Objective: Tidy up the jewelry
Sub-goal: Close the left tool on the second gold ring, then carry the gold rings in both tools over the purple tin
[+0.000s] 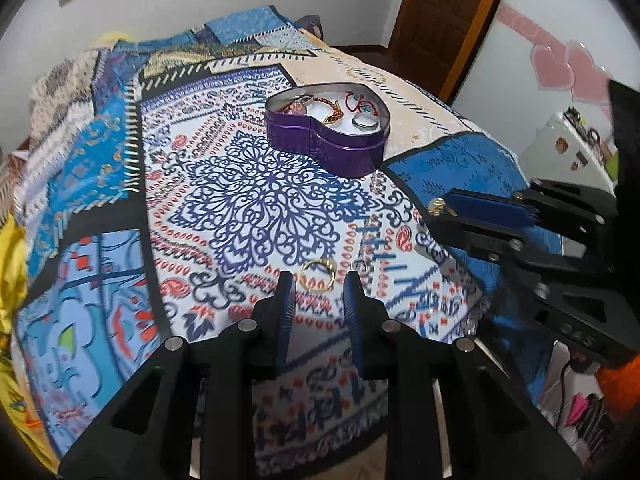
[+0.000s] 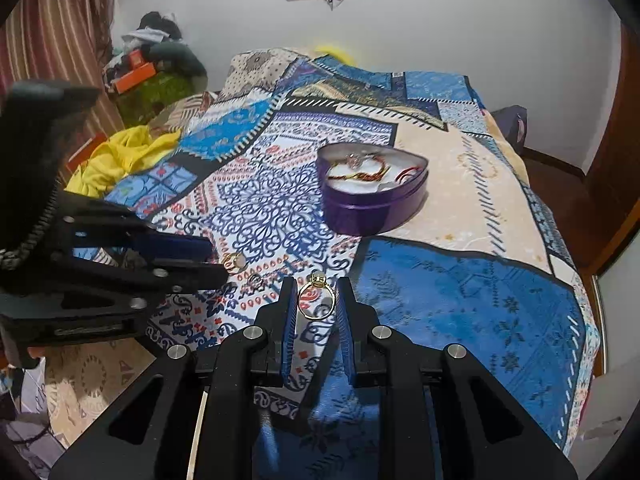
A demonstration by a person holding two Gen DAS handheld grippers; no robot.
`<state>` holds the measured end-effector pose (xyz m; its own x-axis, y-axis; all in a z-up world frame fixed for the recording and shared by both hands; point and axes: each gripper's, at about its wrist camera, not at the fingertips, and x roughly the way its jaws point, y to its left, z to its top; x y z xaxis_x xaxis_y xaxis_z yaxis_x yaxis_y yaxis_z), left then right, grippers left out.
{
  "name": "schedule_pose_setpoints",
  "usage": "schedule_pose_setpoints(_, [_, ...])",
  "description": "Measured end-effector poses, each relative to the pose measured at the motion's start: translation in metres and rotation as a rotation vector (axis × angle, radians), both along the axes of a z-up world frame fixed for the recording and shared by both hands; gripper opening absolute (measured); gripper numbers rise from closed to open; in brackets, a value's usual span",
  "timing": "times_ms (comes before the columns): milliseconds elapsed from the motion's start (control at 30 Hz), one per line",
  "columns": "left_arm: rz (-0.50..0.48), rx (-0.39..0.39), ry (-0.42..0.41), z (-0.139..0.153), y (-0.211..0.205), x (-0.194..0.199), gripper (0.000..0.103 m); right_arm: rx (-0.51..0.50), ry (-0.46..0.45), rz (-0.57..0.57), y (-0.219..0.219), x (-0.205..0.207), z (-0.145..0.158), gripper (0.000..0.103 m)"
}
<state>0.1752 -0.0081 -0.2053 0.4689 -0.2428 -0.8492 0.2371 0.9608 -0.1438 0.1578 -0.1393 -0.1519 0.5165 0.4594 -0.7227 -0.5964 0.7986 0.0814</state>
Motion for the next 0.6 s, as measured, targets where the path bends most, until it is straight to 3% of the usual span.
schedule_pose_setpoints(200, [0.026,-0.039,0.015,-0.005,-0.001,0.01,0.024,0.012,-0.006,-0.014,-0.007,0.002,0.003,0.017])
schedule_pose_setpoints(400, [0.023,-0.016,-0.015,-0.003,-0.002,0.006,0.019,0.018,-0.012,-0.021,-0.01,0.004,0.006,0.017])
schedule_pose_setpoints(433, [0.023,-0.012,-0.02,-0.002,-0.002,0.004,0.017,0.018,-0.015,-0.022,-0.01,0.004,0.007,0.017])
schedule_pose_setpoints(467, [0.017,-0.015,-0.025,-0.001,-0.002,0.002,0.005,0.019,-0.016,-0.023,-0.011,0.004,0.008,0.017])
schedule_pose_setpoints(600, [0.013,-0.002,-0.041,0.003,-0.001,-0.003,0.005,0.022,-0.021,-0.03,-0.013,0.007,0.009,0.017])
